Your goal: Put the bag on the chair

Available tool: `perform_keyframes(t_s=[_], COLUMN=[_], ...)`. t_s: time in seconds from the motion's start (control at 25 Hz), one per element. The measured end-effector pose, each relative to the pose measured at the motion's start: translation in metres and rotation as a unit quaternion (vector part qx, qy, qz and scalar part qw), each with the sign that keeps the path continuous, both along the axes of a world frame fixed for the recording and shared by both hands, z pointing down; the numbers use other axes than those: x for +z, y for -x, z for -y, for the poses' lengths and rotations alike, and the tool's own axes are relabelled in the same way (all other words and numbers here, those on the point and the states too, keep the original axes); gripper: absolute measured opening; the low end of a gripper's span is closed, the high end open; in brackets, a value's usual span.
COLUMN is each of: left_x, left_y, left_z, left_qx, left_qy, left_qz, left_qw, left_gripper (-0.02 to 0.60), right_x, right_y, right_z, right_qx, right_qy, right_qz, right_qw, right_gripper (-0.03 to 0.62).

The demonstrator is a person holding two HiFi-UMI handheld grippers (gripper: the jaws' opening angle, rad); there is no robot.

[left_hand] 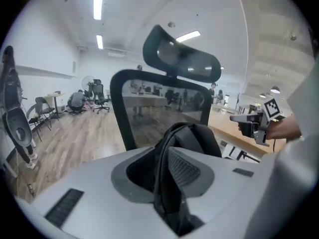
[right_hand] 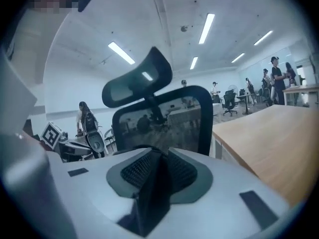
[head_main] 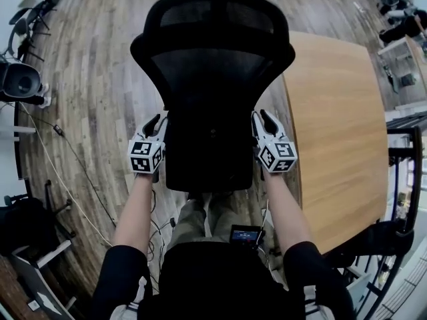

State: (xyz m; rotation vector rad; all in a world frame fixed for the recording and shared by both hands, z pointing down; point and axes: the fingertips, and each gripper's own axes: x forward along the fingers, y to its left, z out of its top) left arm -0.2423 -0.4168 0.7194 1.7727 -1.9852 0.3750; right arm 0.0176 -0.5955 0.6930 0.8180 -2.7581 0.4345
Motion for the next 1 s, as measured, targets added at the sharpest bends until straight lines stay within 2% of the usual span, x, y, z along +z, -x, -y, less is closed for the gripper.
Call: perform_keyframes(t_s=[0.04,0.16,0.28,0.44,0.52,0.72,0.88,1.0], left_x=[-0.013,-0.056,-0.103,-0.169,-0.199,-0.239,-0.245,-0.243], left_y=[-0.002,-0.015,-0.033,-0.058,-0.069,-0.095,-0.108,-0.131], left_z=[-0.011,-0.043,-0.073,-0.11,-0.134,-0.192,-0.229,-0.259], left_qx=[-0.01,-0.021,-0.009,0.021,0.032,0.047,0.03,0.019], left_qy=[-0.015,-0.062,-0.115,-0.191,-0.218,-0.231,-0.233,-0.232], left_qz=[0.0,-0.003,-0.008,-0.019,-0.011,0.034,0.036,0.025], left_qw=[0.9998,0.9978,0.9933,0.9811,0.9753,0.9711,0.9713,0.9722], left_gripper=[0.067,0.02,0.005,0.003,0.003,0.003,0.003,0.003], right_x=[-0.017,-0.07,-0.118,-0.174,-0.195,-0.237,-0.252,-0.249], right_y=[-0.003,-0.013,-0.028,-0.058,-0.073,-0.11,-0.129,-0.15], right_z=[-0.012,-0.051,-0.091,-0.141,-0.173,-0.241,-0.272,-0.298], right_qx=[-0.001,-0.008,-0.008,0.018,0.026,0.03,0.029,0.018], right_qy=[-0.008,-0.049,-0.088,-0.113,-0.128,-0.165,-0.184,-0.197], right_qz=[0.014,0.044,0.067,0.102,0.11,0.119,0.112,0.099], right_qw=[1.0,0.998,0.994,0.988,0.985,0.979,0.976,0.975], right_gripper=[0.107,0.064,0.012,0.011,0.011,0.011,0.011,0.011])
